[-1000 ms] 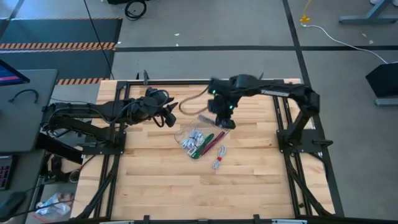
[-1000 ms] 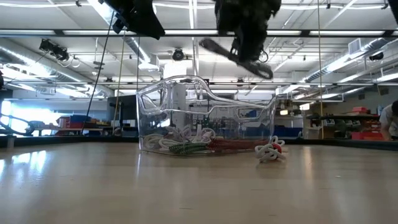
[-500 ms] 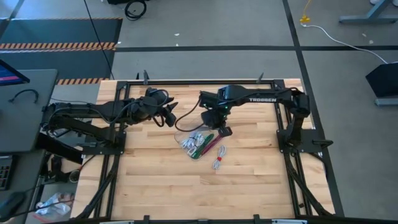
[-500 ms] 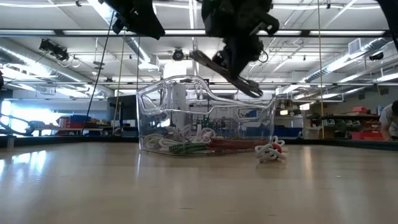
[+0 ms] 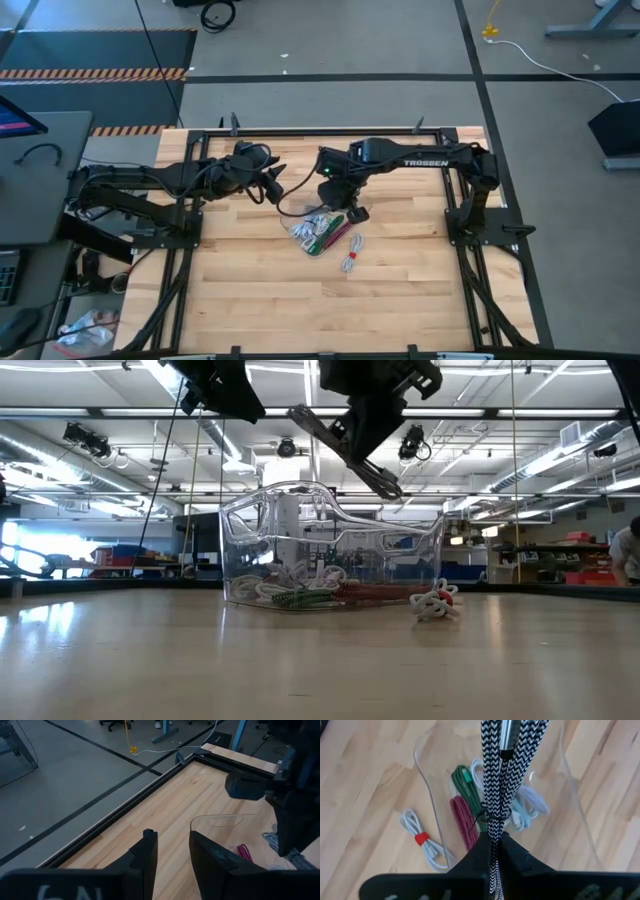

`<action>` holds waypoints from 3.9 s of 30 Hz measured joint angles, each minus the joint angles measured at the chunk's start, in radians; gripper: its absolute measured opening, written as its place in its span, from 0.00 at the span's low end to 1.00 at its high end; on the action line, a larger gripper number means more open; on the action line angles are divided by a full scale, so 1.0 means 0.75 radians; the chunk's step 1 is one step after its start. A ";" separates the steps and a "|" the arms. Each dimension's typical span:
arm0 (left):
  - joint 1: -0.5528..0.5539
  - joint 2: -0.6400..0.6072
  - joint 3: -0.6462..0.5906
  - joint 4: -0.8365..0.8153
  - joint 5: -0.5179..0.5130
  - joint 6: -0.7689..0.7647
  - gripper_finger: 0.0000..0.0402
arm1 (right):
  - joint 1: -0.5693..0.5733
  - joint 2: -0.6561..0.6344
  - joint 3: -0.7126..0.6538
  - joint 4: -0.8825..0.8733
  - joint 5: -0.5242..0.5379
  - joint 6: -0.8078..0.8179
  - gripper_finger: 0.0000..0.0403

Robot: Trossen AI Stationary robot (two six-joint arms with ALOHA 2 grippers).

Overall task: Pick and place USB-C Cables
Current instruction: Put the gray charger cable into the transparent bin, then put the white charger cable into the transparent bin

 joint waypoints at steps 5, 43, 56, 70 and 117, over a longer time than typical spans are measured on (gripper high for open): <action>0.000 0.000 0.000 0.000 0.001 0.000 0.29 | -0.001 0.000 -0.074 0.008 0.001 -0.001 0.04; -0.002 0.000 0.000 -0.002 0.002 -0.035 0.29 | 0.015 0.000 -0.412 0.220 0.151 0.031 0.36; 0.000 0.000 0.000 -0.002 0.002 -0.036 0.29 | 0.019 -0.001 0.145 -0.649 0.171 0.658 0.40; 0.083 -0.001 0.001 -0.062 0.104 0.070 0.29 | 0.279 -0.269 -0.065 -0.626 0.147 1.808 0.40; 0.218 -0.001 0.001 -0.090 0.255 0.326 0.29 | 0.432 -0.246 -1.212 1.010 0.559 2.876 0.43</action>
